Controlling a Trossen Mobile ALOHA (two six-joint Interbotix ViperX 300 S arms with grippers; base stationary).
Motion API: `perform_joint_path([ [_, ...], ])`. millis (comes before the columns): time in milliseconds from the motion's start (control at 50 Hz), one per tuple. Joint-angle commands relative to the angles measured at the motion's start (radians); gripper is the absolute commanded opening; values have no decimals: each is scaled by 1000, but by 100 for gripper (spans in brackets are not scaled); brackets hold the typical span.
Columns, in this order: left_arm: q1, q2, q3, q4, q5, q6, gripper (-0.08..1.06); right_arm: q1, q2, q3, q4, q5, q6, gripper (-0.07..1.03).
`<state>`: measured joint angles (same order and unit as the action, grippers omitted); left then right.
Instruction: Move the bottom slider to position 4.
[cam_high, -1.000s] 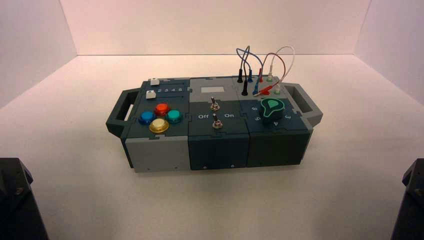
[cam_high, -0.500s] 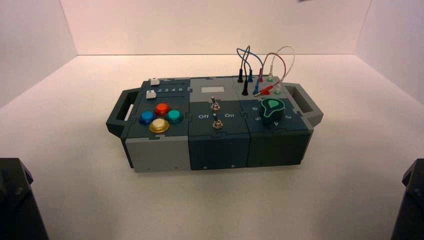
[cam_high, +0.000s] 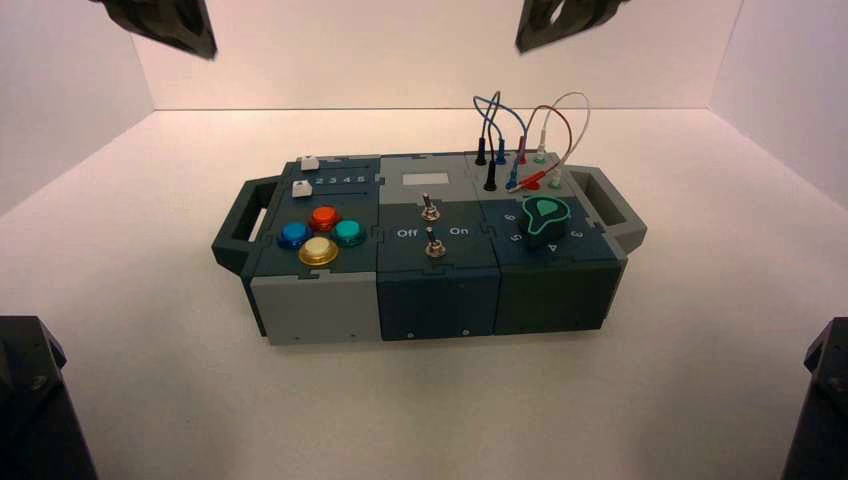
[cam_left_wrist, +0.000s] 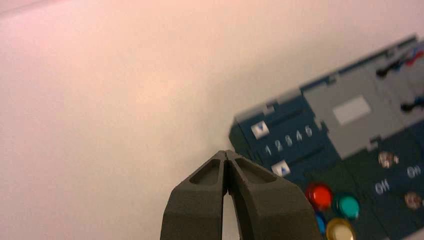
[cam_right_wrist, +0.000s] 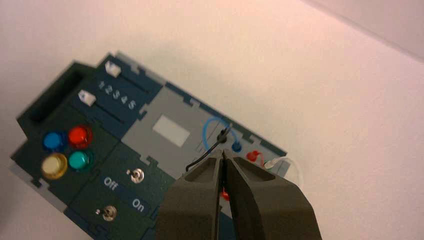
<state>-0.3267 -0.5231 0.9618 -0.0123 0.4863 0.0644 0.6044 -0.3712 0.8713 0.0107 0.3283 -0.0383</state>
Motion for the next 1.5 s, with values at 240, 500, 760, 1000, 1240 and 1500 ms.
perform_joint_path([
  [240, -66, 95, -83, -2, 178, 5, -3, 41, 80, -87, 0, 29, -3, -2],
  [500, -106, 176, -101, -12, 244, -49, -3, 41, 89, -104, 0, 38, -3, -2],
  [760, -106, 296, -140, -21, 279, -94, -3, 41, 87, -100, -2, 38, -3, -2],
  [1000, -109, 393, -169, -21, 273, -155, -3, 41, 86, -100, 0, 37, -3, -2],
  [1240, -120, 426, -190, -26, 264, -178, -3, 41, 83, -101, 2, 37, -3, -2],
  [1500, -133, 459, -207, -29, 244, -187, -3, 41, 72, -100, 2, 37, -2, -2],
])
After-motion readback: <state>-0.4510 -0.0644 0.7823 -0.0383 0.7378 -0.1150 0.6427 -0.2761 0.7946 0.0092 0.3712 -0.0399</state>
